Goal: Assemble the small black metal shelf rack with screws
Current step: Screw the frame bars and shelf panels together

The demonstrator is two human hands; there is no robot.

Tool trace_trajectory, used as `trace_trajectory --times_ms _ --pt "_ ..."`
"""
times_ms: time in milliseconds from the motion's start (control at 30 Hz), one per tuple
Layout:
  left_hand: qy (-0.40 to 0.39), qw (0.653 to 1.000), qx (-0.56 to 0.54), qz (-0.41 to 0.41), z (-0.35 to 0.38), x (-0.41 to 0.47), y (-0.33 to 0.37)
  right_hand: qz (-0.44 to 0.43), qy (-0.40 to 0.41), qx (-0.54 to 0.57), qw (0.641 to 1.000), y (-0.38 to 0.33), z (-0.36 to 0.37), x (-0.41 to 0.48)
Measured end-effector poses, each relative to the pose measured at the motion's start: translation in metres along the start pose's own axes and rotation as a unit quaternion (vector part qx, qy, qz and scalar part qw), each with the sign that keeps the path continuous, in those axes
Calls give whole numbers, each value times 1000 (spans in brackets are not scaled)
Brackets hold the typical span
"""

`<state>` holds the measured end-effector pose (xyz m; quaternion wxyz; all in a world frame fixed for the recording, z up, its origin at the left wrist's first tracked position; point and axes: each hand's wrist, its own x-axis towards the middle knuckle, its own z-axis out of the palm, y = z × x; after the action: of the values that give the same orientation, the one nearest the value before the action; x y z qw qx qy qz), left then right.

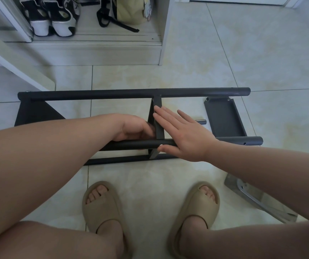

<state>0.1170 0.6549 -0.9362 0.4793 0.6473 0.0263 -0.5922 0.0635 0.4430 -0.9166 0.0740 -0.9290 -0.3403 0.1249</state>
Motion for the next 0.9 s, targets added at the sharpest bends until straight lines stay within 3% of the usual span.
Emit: trace_trajectory --times_ms 233,467,667,900 --pt "26 999 13 -28 2 3 0 1 -4 -3 1000 0 0 0" --pt "25 999 3 23 1 1 1 -1 0 -2 1000 0 1 0" --pt "36 999 10 -7 2 3 0 -2 3 -5 1000 1 2 0" --pt "31 999 8 31 4 0 2 -1 -1 -5 1000 1 1 1"
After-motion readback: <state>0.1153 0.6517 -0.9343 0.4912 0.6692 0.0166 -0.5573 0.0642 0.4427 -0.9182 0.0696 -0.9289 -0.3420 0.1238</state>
